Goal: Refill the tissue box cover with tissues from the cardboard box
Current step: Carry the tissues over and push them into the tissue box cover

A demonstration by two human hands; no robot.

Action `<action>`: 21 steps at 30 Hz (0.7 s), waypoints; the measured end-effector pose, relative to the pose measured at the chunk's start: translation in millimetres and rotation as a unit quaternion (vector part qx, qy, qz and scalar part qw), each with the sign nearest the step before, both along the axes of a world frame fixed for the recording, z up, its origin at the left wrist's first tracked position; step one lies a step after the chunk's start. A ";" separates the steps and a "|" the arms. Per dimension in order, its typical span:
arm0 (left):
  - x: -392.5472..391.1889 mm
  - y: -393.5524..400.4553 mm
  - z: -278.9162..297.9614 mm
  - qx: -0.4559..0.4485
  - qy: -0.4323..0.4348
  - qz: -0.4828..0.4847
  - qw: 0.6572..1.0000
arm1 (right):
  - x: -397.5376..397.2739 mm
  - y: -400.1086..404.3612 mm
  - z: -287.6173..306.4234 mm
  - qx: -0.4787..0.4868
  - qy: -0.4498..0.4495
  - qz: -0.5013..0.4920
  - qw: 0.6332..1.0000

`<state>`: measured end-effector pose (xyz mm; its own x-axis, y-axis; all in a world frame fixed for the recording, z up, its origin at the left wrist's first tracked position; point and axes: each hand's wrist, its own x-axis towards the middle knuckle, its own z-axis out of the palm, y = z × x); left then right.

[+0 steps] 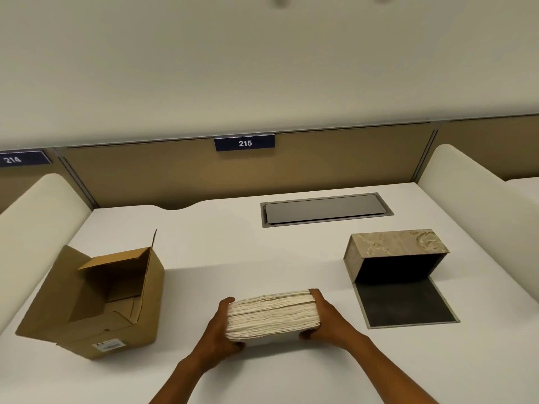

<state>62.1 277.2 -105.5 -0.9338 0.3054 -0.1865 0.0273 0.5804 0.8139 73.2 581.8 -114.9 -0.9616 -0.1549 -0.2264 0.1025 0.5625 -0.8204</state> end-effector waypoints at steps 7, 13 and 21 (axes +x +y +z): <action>-0.9 18.5 12.8 -0.015 -0.035 0.022 0.999 | 0.7 31.9 3.2 -0.050 -0.033 0.000 0.998; 0.1 77.4 22.8 0.130 -0.108 0.051 0.984 | 17.6 106.4 15.5 -0.123 -0.062 -0.054 0.989; 6.7 191.8 19.9 0.231 -0.148 0.045 0.960 | 47.9 219.1 31.5 -0.175 -0.100 -0.151 0.968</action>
